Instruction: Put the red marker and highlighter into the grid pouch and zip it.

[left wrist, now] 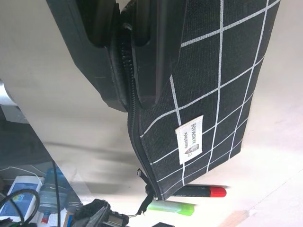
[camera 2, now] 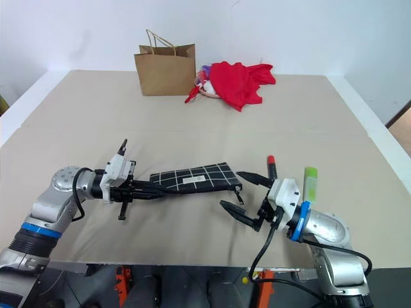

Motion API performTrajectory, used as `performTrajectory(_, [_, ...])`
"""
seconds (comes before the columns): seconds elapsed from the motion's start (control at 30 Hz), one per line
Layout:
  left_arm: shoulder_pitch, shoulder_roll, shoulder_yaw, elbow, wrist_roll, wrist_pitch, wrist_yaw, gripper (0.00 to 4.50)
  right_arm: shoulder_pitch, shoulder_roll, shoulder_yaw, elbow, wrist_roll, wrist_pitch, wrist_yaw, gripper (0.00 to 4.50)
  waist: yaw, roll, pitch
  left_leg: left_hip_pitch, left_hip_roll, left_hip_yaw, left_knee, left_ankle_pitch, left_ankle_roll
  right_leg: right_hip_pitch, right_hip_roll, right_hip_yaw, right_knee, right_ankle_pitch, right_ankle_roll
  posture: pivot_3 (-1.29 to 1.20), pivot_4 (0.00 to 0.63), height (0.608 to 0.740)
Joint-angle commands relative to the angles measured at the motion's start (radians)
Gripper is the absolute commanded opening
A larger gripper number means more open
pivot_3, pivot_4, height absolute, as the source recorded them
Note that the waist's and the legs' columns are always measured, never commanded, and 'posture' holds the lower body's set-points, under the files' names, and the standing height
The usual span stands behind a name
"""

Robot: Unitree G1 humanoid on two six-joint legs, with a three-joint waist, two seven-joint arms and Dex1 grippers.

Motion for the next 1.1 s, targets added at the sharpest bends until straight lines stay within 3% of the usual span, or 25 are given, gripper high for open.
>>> performTrajectory(0.03, [-0.008,0.002,0.032,-0.043,-0.01,0.003,0.001,0.0,-0.024,-0.002,0.013,0.025,-0.031,-0.068,0.005,4.46,0.002,0.0,0.0,0.0,0.0,0.0,0.0,0.0,0.0,0.0,0.0,0.0,0.0,0.0,0.0,0.0,0.15,0.74])
performTrajectory(0.13, [-0.006,0.001,0.033,-0.048,-0.009,0.006,0.004,0.0,-0.045,0.001,0.019,0.059,-0.038,-0.092,0.001,4.46,0.003,0.0,0.0,0.0,0.0,-0.001,-0.001,0.0,0.0,0.0,0.0,-0.001,0.0,-0.001,-0.001,0.0,0.15,0.74])
performTrajectory(0.2, [-0.002,0.0,0.035,-0.053,-0.009,0.005,0.006,0.0,-0.06,-0.003,0.024,0.081,-0.03,-0.11,0.023,3.88,0.004,0.0,0.0,0.0,0.0,-0.001,-0.001,0.0,0.0,0.0,0.0,-0.001,0.0,-0.001,-0.001,0.0,0.15,0.74])
performTrajectory(0.23, [-0.001,0.0,0.035,-0.054,-0.009,0.004,0.007,0.0,-0.064,-0.006,0.025,0.088,-0.028,-0.119,0.032,3.82,0.004,0.0,0.0,0.0,0.0,-0.001,-0.001,0.0,0.0,0.0,0.0,-0.002,0.0,-0.001,-0.001,0.0,0.15,0.74])
performTrajectory(0.3, [0.0,-0.001,0.034,-0.056,-0.008,0.003,0.009,0.0,-0.066,-0.008,0.024,0.095,-0.021,-0.126,0.043,2.85,0.005,0.0,0.0,0.0,0.0,-0.002,-0.001,0.0,0.0,0.0,0.0,-0.002,0.0,-0.001,-0.001,0.0,0.15,0.74])
performTrajectory(0.33, [0.0,-0.002,0.034,-0.055,-0.008,0.003,0.009,0.0,-0.067,-0.01,0.024,0.097,-0.017,-0.13,0.048,2.85,0.005,0.0,0.0,0.0,0.0,-0.002,-0.001,0.0,0.0,0.001,0.0,-0.002,0.0,-0.001,-0.001,0.0,0.15,0.74])
performTrajectory(0.4, [0.001,-0.001,0.035,-0.054,-0.006,0.001,0.008,0.0,-0.068,-0.014,0.024,0.096,-0.005,-0.131,0.059,1.84,0.005,0.001,0.0,0.0,0.0,-0.002,-0.001,0.0,0.0,0.001,0.0,-0.002,0.0,-0.001,-0.001,0.0,0.15,0.74])
performTrajectory(0.57, [0.002,-0.002,0.032,-0.048,0.001,-0.009,0.004,0.0,-0.071,-0.022,0.029,0.097,0.007,-0.124,0.08,0.14,0.005,0.001,0.0,0.0,0.0,-0.002,-0.001,0.0,0.0,0.001,0.0,-0.002,0.0,-0.001,-0.001,0.0,0.15,0.74])
performTrajectory(0.8, [0.002,-0.011,0.03,-0.05,0.009,-0.016,0.008,0.0,-0.078,-0.026,0.032,0.092,0.007,-0.1,0.073,0.14,0.005,0.001,0.0,0.0,0.0,-0.002,-0.001,0.0,0.0,0.001,0.0,-0.003,0.0,-0.001,-0.001,0.0,0.15,0.74])
performTrajectory(1.1, [-0.025,-0.048,0.022,-0.028,0.052,-0.072,0.039,0.0,-0.195,-0.001,0.199,-0.009,-0.02,0.101,0.042,0.14,0.007,0.001,0.001,0.0,0.0,-0.003,-0.001,0.0,0.0,0.001,0.0,-0.003,0.0,0.0,-0.001,0.0,0.15,0.74])
